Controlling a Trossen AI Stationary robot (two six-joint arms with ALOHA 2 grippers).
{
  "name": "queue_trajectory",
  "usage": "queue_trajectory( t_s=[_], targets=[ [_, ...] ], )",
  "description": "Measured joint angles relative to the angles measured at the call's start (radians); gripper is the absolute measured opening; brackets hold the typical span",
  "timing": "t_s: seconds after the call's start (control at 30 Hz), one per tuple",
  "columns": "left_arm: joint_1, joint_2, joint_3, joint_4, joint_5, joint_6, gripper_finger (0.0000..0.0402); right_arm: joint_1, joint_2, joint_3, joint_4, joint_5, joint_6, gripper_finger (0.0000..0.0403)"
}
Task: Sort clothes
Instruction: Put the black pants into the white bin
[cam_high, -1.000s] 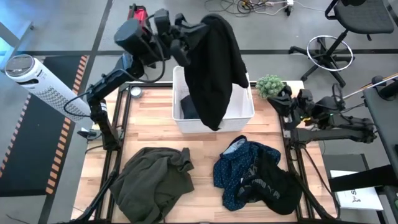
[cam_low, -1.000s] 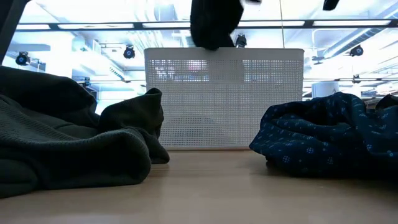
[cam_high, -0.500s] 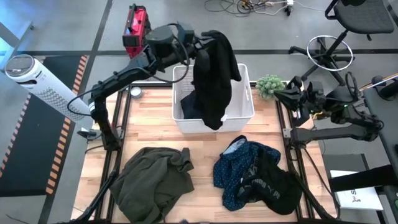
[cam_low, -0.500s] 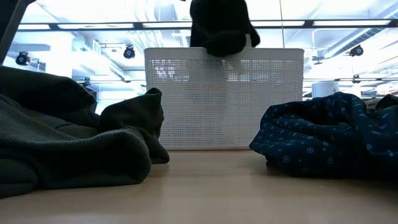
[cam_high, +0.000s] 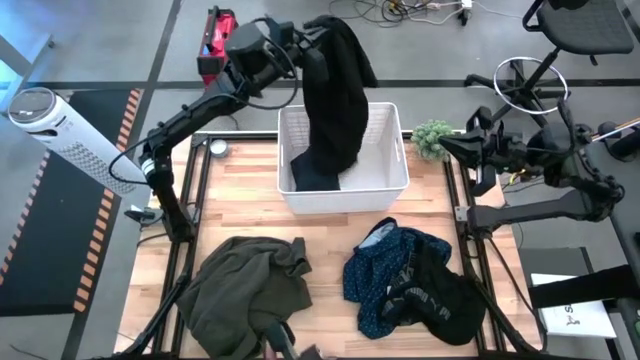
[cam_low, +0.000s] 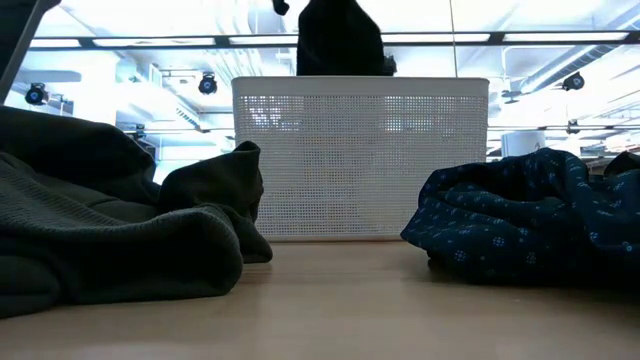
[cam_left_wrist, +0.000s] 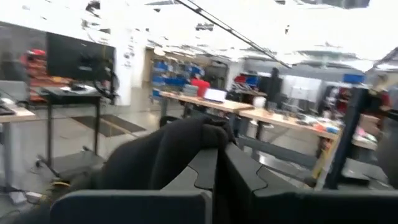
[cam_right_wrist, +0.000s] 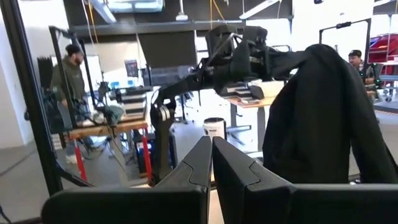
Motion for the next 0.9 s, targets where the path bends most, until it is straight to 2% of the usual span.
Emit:
queue_trajectory(
  t_s=[0.17,0.33,0.53,0.73,0.9],
  targets=[
    [-0.046,0.000,-0.018,-0.157,0.111,-0.021,0.0000,0.000,0.014,0.022,-0.010,-0.001,-0.009,0.0000],
    [-0.099,0.002,-0.087,-0.347,0.136,-0.021,0.0000,0.000,0.012,0.023,-0.020,-0.004,-0.002,0.0000],
    [-0.137,0.002,-0.222,-0.386,0.152,-0.063,0.0000,0.000,0.013,0.023,-0.025,-0.008,0.028,0.0000],
    [-0.153,0.003,-0.365,-0.401,0.213,-0.085,0.0002,0.000,0.027,0.023,-0.026,-0.085,0.107,0.0000],
    [-0.166,0.004,-0.412,-0.417,0.250,-0.083,0.0041,0.000,0.033,0.023,-0.059,-0.164,0.173,0.0000]
  ],
)
